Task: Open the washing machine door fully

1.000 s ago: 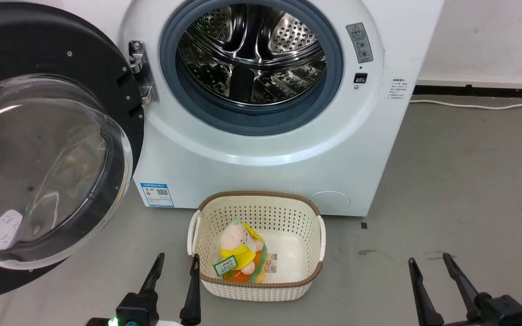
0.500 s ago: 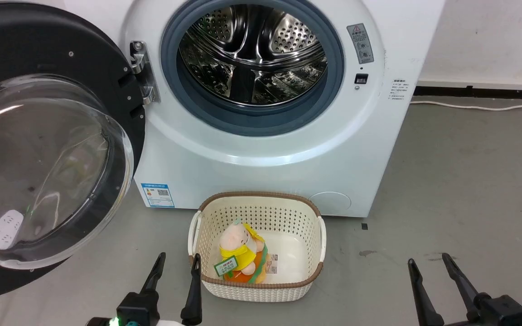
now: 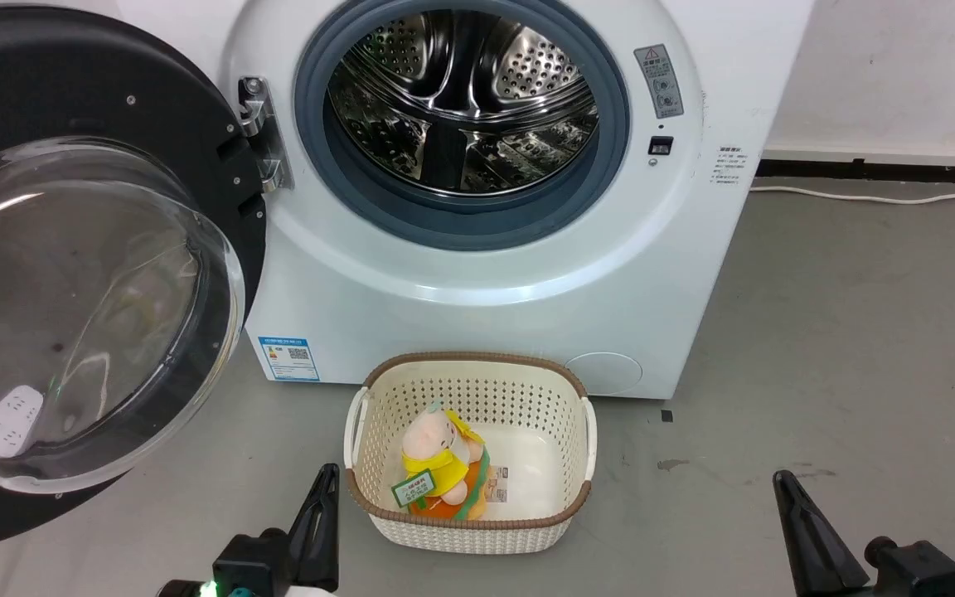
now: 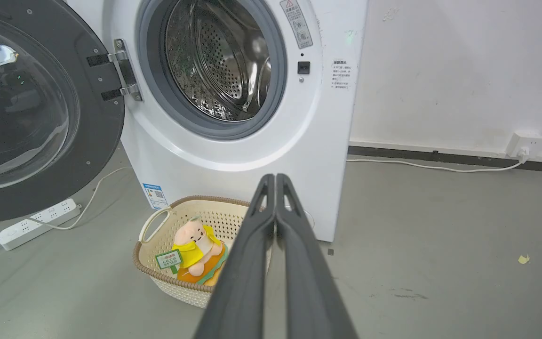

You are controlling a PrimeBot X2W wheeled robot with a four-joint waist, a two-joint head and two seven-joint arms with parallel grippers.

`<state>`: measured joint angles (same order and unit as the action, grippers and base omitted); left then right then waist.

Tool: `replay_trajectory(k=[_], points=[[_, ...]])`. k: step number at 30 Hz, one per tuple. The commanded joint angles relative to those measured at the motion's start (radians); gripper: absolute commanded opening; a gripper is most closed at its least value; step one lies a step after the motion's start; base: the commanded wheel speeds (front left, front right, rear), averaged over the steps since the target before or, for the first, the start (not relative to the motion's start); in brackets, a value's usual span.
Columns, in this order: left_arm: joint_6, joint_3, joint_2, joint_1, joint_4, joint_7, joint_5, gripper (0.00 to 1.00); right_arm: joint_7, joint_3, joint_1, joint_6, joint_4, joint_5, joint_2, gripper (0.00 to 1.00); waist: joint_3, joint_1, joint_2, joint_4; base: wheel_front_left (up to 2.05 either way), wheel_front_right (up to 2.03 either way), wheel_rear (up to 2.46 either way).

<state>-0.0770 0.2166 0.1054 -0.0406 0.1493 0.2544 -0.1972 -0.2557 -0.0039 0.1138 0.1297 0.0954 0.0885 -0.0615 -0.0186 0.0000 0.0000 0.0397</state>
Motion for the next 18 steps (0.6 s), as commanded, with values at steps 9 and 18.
replay_trajectory(k=[9,18], points=[[0.007,-0.018,-0.005,0.004,-0.013,-0.021,0.017,0.00,0.022,0.000,-0.010,0.000,-0.008,-0.008,0.001,0.00,0.002,0.0000,0.0000,-0.003,0.00,0.00,0.00],[0.012,-0.033,-0.009,0.007,-0.024,-0.040,0.031,0.00,0.040,0.000,-0.018,0.000,-0.015,-0.014,0.002,0.00,0.003,0.0000,0.0000,-0.006,0.00,0.00,0.00]])
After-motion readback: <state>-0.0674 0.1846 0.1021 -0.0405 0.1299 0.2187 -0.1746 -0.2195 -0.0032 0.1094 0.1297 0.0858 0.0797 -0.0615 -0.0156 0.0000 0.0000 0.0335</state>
